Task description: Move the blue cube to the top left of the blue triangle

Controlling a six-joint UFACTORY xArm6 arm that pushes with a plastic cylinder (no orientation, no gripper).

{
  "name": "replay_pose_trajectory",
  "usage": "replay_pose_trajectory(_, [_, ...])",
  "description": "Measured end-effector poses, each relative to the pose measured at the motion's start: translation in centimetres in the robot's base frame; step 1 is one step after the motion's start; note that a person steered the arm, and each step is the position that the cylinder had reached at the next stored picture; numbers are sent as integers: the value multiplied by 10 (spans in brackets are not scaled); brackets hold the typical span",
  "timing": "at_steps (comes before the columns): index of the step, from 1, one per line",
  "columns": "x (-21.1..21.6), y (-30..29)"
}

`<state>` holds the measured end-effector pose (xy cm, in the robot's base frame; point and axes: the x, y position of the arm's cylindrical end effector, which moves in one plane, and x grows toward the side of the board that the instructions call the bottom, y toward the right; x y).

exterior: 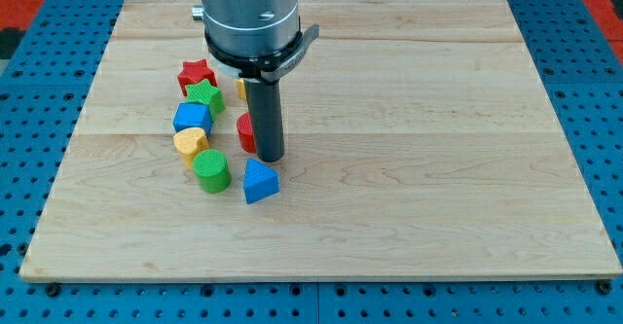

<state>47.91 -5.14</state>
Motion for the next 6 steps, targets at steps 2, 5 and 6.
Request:
replay_pose_trajectory(2, [22,-13])
replay_pose_trajectory(5, [21,-52])
replay_pose_trajectory(6, [21,-63])
